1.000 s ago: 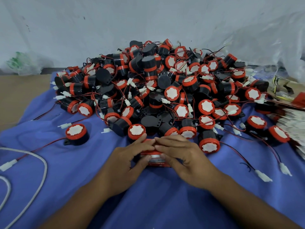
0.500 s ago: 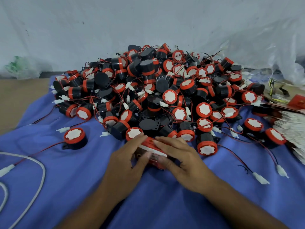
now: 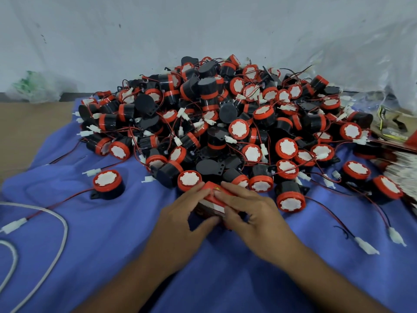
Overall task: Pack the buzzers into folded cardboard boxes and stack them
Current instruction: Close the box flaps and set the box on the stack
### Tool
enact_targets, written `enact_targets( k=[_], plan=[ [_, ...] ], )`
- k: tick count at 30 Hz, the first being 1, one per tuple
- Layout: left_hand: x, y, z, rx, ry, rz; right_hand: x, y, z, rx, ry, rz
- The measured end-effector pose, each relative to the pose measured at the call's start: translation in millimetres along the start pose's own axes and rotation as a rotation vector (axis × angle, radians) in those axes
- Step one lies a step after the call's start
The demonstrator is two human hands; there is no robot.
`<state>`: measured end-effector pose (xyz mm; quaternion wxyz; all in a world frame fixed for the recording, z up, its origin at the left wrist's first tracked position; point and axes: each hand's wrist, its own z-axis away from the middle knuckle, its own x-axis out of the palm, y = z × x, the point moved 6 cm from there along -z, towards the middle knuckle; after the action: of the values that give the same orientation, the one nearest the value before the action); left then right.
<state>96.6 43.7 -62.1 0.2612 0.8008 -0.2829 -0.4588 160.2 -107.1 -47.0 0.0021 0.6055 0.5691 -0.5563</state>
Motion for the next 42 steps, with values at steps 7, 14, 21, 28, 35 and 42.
enact_targets(
  k=[7, 14, 21, 28, 35, 42],
  plan=[
    [-8, -2, -5, 0.053, 0.05, 0.026, -9, -4, 0, -0.207, -0.052, 0.287],
    [-9, -3, -11, 0.071, 0.037, 0.081, -12, -2, 2, -0.24, -0.051, 0.319],
    [-9, 4, -9, 0.148, -0.005, 0.113, -11, -2, 1, -0.293, -0.058, 0.289],
    [0, -1, -11, 0.16, -0.095, 0.157, -5, -3, -6, -0.328, -0.087, 0.292],
    [-3, 8, -4, 0.324, -0.048, -0.04, 1, -6, 3, -0.389, -0.068, 0.374],
    [4, 15, -5, 0.37, -0.129, -0.072, 4, 1, 6, -0.363, -0.127, 0.297]
  ],
)
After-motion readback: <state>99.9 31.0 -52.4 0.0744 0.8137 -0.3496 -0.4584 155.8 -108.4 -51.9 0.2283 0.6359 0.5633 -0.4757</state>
